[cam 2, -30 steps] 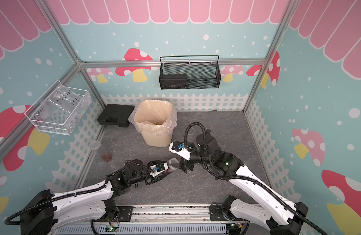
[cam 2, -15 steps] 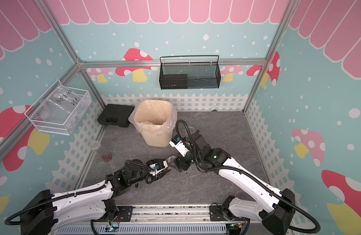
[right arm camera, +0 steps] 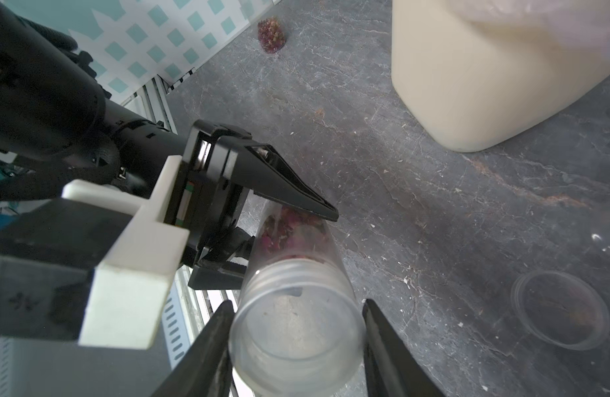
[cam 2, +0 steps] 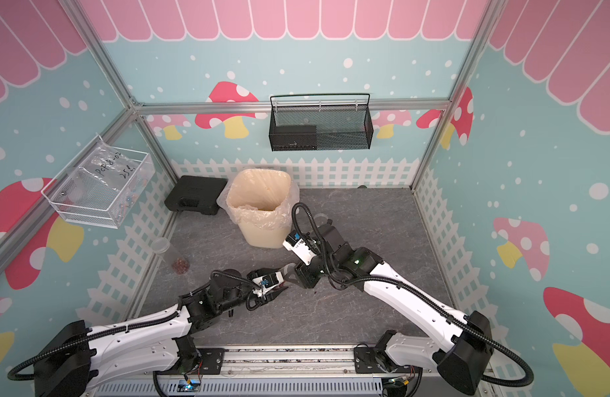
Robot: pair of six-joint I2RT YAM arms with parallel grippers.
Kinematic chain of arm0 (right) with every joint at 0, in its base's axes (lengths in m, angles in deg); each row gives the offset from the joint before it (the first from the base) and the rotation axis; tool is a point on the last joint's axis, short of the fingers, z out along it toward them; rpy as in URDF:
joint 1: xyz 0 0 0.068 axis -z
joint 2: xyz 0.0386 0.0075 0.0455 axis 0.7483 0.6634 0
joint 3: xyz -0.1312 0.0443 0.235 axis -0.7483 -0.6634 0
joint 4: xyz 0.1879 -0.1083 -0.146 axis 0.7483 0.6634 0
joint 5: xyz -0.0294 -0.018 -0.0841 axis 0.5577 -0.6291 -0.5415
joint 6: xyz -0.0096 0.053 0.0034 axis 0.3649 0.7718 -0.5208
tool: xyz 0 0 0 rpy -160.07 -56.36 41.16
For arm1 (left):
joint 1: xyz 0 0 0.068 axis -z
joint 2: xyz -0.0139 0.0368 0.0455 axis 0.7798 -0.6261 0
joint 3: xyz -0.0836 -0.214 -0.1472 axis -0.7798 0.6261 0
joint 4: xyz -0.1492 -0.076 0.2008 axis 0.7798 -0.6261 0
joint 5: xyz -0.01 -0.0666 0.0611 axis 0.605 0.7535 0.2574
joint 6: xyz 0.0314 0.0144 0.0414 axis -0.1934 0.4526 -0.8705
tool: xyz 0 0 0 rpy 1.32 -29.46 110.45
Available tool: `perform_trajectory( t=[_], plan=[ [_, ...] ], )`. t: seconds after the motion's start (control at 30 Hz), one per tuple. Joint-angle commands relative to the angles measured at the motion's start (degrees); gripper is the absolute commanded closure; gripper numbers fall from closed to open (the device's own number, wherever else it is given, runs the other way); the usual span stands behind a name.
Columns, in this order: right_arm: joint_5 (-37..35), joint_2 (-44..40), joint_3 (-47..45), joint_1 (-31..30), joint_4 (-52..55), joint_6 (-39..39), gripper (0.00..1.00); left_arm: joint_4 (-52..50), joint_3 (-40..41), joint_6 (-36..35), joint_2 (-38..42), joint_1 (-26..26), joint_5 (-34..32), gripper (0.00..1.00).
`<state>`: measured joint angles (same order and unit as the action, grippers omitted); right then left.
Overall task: Empty the moldy dried flower tea in the jars
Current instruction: Unscrew the lid from the jar.
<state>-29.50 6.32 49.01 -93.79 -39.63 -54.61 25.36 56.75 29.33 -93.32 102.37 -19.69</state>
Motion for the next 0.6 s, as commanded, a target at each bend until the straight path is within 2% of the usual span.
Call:
perform_trajectory(
  t=[0.0, 0.07, 0.17, 0.27, 0.4, 0.57],
  plan=[
    [0.7, 1.1, 3.0, 0.1, 1.3, -12.6, 0.78, 1.4, -0.7, -0.8, 0.3, 0.3, 3.2, 0.96],
    [-0.4, 0.8, 2.9, 0.0, 1.5, -23.3, 0.84, 1.3, -0.6, -0.5, 0.2, 0.3, 5.3, 0.96],
    [-3.6, -0.1, 3.1, 0.0, 1.3, -41.5, 0.87, 1.0, -0.4, 0.0, 0.1, 0.3, 9.8, 0.96],
    [-5.3, 0.3, 5.3, 0.0, 3.0, -54.8, 0.9, 0.7, -0.4, 0.8, 0.2, 0.3, 12.8, 0.96],
    [-5.3, 1.7, 6.9, 0.0, 3.6, -63.1, 0.9, 0.7, -0.2, 1.1, 0.1, 0.3, 14.1, 0.96],
    [-4.8, 2.5, 6.4, 0.0, 3.0, -65.6, 0.91, 0.8, 0.1, 1.1, 0.1, 0.3, 14.0, 0.96]
  ],
)
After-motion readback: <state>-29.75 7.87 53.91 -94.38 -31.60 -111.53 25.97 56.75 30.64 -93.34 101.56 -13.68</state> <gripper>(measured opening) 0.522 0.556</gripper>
